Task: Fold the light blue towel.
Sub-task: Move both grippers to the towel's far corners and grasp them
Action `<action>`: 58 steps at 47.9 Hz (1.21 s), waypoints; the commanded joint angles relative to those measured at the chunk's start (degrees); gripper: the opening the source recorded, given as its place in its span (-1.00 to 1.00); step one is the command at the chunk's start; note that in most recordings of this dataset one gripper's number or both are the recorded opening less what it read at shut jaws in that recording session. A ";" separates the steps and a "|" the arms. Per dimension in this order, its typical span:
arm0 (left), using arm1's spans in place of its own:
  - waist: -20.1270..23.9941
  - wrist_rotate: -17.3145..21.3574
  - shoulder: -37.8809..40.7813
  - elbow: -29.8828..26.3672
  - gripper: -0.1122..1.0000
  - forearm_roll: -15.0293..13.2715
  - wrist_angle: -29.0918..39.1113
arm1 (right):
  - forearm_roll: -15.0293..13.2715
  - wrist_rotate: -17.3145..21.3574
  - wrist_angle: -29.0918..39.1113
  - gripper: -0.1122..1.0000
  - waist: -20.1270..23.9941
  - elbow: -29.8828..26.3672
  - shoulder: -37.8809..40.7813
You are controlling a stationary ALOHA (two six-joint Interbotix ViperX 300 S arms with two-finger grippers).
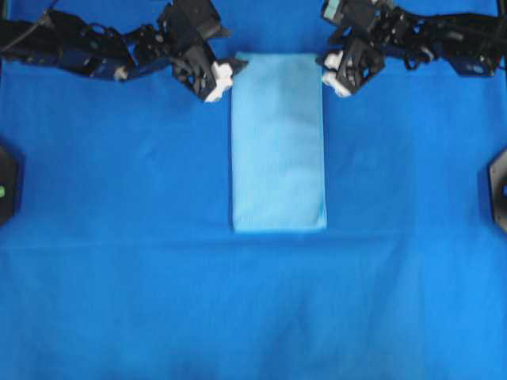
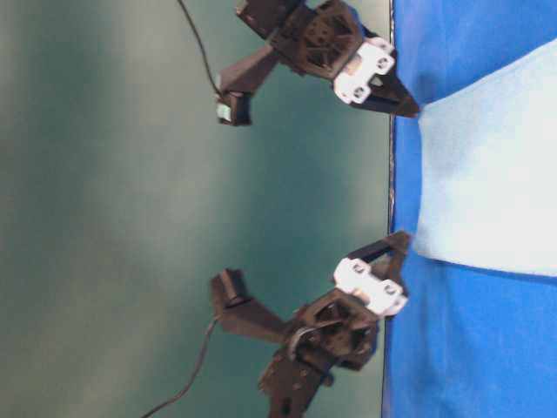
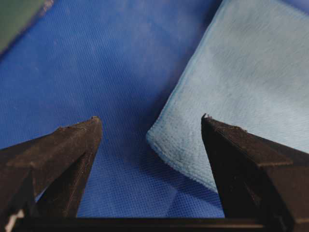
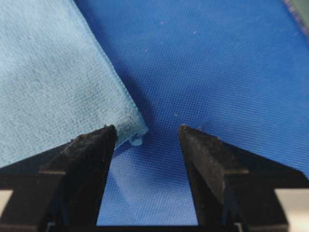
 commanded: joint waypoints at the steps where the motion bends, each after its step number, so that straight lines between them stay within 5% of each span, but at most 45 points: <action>1: 0.09 0.09 0.18 -1.67 0.63 0.09 -0.62 | -0.09 0.09 -1.05 0.27 -0.09 -1.23 0.09; 20: 0.09 0.09 2.02 -1.93 0.51 0.09 -0.44 | 0.09 0.18 -1.58 0.26 -0.09 -2.72 2.64; 30: 0.09 0.26 2.02 -1.67 -0.24 0.18 -0.26 | 0.09 0.44 -1.49 0.07 -0.09 -2.99 5.01; 37: -0.26 2.37 2.02 -1.49 -0.72 0.26 0.09 | 0.18 0.79 -1.14 -0.60 -0.09 -2.37 5.19; 39: -0.35 2.90 2.02 -1.58 -0.73 0.18 0.18 | 0.18 0.88 -1.05 -0.72 -0.09 -2.11 5.19; 58: -0.44 3.87 1.32 -3.52 -0.73 0.18 1.58 | 1.93 1.05 -0.70 -0.72 -0.18 -1.41 2.81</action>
